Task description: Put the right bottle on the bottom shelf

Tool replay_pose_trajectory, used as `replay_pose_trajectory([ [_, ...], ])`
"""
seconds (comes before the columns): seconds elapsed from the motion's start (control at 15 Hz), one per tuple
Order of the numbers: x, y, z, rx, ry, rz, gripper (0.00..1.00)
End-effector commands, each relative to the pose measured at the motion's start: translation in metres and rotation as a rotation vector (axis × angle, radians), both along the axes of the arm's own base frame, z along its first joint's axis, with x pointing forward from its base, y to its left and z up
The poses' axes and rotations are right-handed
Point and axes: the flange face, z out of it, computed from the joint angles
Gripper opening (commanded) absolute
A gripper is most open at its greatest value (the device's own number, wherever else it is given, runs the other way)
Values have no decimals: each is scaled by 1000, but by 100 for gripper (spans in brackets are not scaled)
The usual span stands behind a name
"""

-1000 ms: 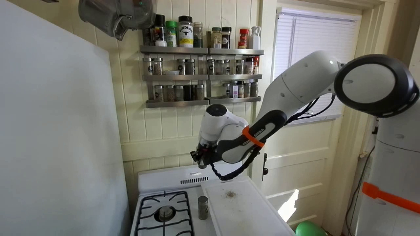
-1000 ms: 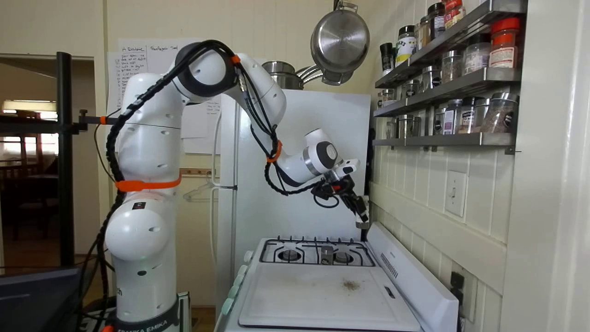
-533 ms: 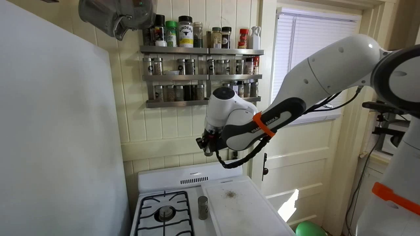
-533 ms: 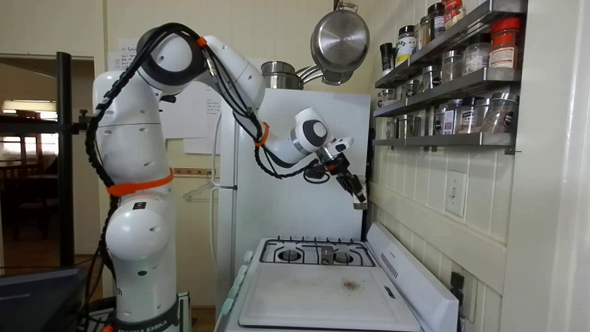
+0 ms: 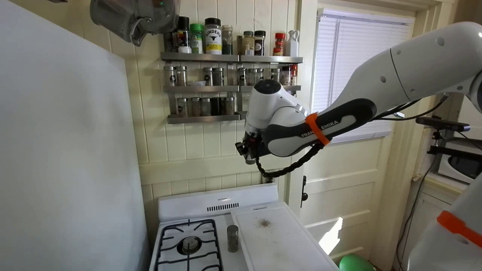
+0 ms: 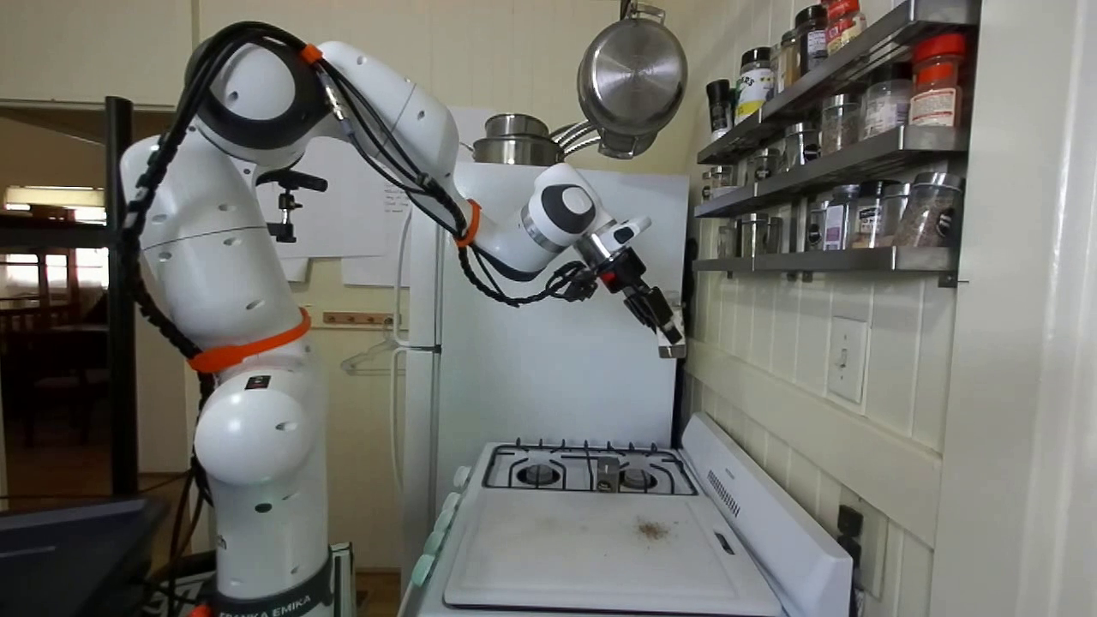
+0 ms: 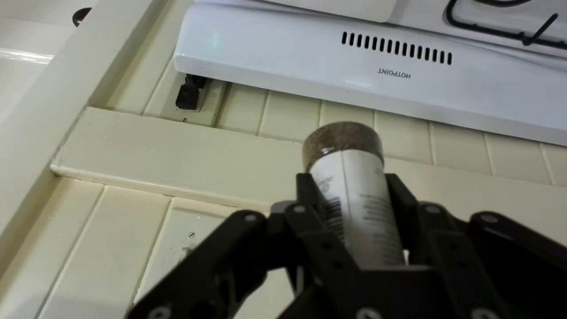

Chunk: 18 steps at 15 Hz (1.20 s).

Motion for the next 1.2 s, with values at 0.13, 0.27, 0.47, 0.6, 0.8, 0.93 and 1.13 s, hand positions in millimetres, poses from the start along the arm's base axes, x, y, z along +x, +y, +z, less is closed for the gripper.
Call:
replay_pose_trajectory([
  [0.13, 2, 1, -6, 0, 13, 3, 17],
  [0.27, 1, -7, 4, 11, -10, -2, 17],
  [0.47, -2, -18, 20, 22, -52, -19, 17],
  [0.6, -3, -23, 31, 17, -74, -29, 17],
  [0.8, -5, -25, 46, 14, -105, -41, 17],
  [0.93, -6, -25, 57, 8, -126, -47, 17],
  [1.13, -8, -27, 72, -2, -154, -57, 17],
])
